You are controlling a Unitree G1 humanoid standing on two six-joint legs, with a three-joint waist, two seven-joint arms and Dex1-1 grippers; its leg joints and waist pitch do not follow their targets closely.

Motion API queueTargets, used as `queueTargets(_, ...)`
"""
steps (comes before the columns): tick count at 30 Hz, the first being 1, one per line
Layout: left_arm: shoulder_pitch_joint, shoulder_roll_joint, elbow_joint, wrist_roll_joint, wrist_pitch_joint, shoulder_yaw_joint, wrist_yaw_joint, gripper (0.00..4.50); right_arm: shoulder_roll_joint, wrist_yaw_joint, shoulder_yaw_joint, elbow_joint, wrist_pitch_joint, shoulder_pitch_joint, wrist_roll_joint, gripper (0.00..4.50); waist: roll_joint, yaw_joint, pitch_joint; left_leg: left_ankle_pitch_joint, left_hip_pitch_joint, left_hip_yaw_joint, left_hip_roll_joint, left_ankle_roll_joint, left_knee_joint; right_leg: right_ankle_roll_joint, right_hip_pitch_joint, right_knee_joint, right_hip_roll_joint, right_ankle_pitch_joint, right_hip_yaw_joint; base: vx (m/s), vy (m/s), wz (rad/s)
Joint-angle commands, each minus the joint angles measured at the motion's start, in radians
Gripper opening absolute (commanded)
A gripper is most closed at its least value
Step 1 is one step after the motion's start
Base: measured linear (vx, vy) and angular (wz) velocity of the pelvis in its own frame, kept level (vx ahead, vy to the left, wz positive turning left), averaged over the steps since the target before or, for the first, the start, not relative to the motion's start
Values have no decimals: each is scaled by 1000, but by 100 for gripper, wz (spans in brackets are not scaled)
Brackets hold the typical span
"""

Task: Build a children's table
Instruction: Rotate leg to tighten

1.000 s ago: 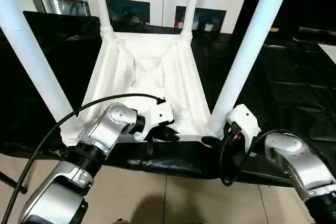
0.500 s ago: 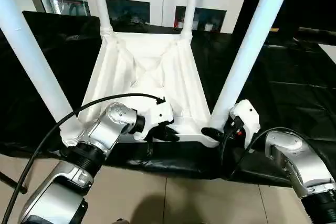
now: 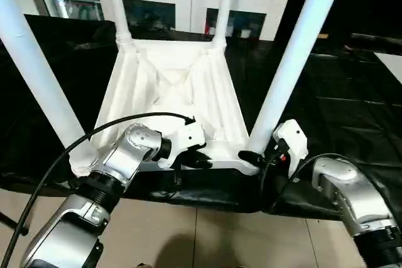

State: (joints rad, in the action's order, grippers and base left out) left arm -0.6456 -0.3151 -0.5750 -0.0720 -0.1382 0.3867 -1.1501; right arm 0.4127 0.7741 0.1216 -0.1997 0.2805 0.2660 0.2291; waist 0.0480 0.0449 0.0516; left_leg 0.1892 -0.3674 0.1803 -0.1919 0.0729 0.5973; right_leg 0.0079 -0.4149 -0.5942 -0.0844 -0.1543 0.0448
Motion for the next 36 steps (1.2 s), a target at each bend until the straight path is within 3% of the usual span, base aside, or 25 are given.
queueTargets(1,-4,33,3,19,-10,-13,24,0,-25,-50,-15,-34,22,-11,2,205,7,-2,-57,303,7,-11,-33,-21,-81,-147,37,88,-52,-457,-29,0,0,0)
queueTargets(4,-16,49,-17,19,-18,-24,56,0,-53,-90,-34,-44,26,-8,9,204,11,-9,-57,309,5,-12,-31,-19,-80,-137,37,91,-52,-485,-28,0,0,0)
queueTargets(7,-71,122,-105,13,-52,-66,192,0,-151,-295,-85,-112,21,30,-23,203,11,-16,-56,316,8,-11,-26,-10,-77,-123,29,98,-52,-531,-26,0,0,0)
queueTargets(8,-82,136,-122,11,-60,-73,219,0,-168,-330,-90,-124,19,38,-33,203,13,-21,-56,312,4,-12,-24,-4,-78,-111,31,99,-50,-550,-24,0,0,0)
queueTargets(11,-120,182,-173,6,-83,-90,305,0,-215,-412,-85,-154,17,65,-62,201,12,-20,-56,320,7,-15,-22,-4,-76,-93,30,106,-53,-585,-21,0,0,0)
queueTargets(12,-120,182,-173,6,-83,-90,305,0,-215,-412,-85,-154,17,65,-62,201,14,-19,-58,314,8,-13,-21,-15,-75,-92,30,107,-53,-573,-21,0,0,0)
queueTargets(15,-201,264,-288,5,-121,-130,485,0,-300,-553,-77,-216,32,133,-102,201,10,-20,-60,291,7,-11,-19,-13,-76,-108,27,102,-48,-515,-22,0,0,0)
queueTargets(16,-225,285,-321,0,-124,-137,537,0,-326,-593,-79,-239,36,158,-109,200,12,-18,-65,277,5,-13,-20,-11,-77,-117,35,96,-50,-479,-22,0,0,0)
queueTargets(17,-239,298,-342,-3,-126,-141,568,0,-342,-618,-81,-253,39,173,-113,200,9,-20,-65,267,5,-9,-19,-13,-75,-129,30,93,-47,-438,-25,0,0,0)
queueTargets(18,-269,325,-386,-9,-116,-149,634,0,-374,-677,-94,-286,44,207,-119,199,10,-15,-67,244,3,-9,-20,-23,-75,-141,39,87,-49,-384,-25,0,0,0)
queueTargets(20,-303,371,-432,-12,-27,-164,702,0,-427,-811,-130,-336,22,255,-140,199,9,-16,-70,228,6,-7,-18,-25,-73,-158,38,83,-47,-340,-26,0,0,0)
queueTargets(24,-311,382,-445,-15,-20,-169,709,0,-440,-844,-137,-354,7,266,-149,199,8,-6,-75,139,4,-1,-18,-72,-66,-202,48,63,-49,-165,-29,14,1,1)
queueTargets(27,-322,384,-473,-14,-13,-180,722,0,-451,-858,-166,-369,-11,272,-143,199,4,-5,-76,104,2,1,-18,-107,-64,-231,52,57,-49,-105,-29,17,2,1)
queueTargets(32,-328,377,-490,-14,-5,-180,706,0,-449,-798,-159,-373,-6,273,-131,199,1,-7,-70,191,7,0,-21,-85,-71,-219,51,70,-50,-210,-28,0,0,0)
queueTargets(33,-331,377,-498,-15,0,-180,703,0,-448,-784,-155,-369,-11,273,-130,255,2,-7,-69,201,7,0,-21,-78,-72,-210,50,72,-50,-230,-28,0,0,0)
queueTargets(35,-335,373,-517,-23,20,-176,690,0,-416,-743,-129,-306,-24,246,-145,268,2,-7,-68,215,6,0,-20,-70,-72,-197,50,76,-50,-255,-28,0,0,0)
queueTargets(36,-335,372,-522,-25,26,-175,683,0,-402,-735,-121,-283,-28,235,-151,274,1,-12,-69,212,-5,-6,-20,-68,-75,-184,59,72,-51,-249,-27,0,0,0)
